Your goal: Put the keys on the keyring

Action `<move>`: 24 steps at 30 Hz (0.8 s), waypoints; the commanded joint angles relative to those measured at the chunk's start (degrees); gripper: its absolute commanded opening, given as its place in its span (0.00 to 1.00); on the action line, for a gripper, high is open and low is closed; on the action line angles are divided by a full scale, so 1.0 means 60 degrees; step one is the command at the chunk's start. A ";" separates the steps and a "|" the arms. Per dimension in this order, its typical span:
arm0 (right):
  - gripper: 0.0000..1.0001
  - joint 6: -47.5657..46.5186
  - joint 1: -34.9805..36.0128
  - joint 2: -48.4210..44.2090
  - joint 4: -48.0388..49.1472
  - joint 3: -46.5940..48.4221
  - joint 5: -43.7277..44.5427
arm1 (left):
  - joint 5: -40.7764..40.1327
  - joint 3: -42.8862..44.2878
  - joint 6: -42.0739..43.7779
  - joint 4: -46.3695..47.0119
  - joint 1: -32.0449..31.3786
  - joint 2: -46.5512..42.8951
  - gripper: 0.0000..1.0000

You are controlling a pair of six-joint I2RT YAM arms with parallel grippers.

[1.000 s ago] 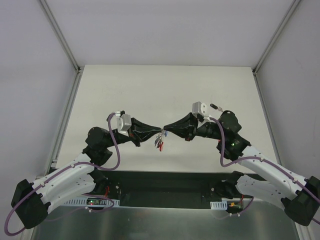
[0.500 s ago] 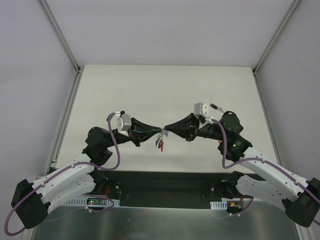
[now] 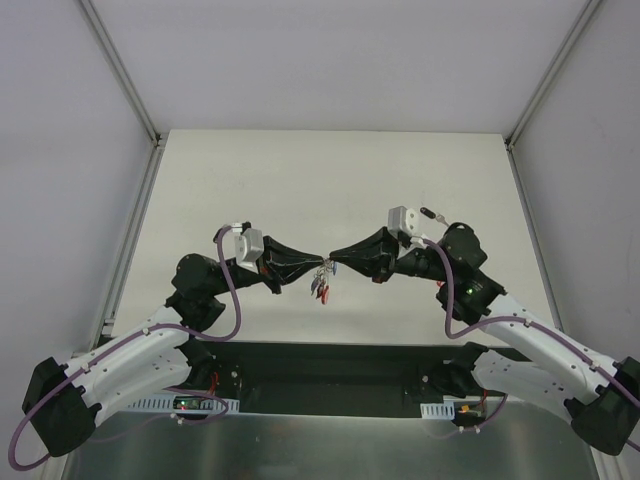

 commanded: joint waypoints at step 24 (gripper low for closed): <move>0.01 -0.0492 0.0120 -0.0287 -0.0057 0.0422 0.0338 | -0.0253 0.0240 -0.0152 0.0872 -0.0105 0.0008 0.00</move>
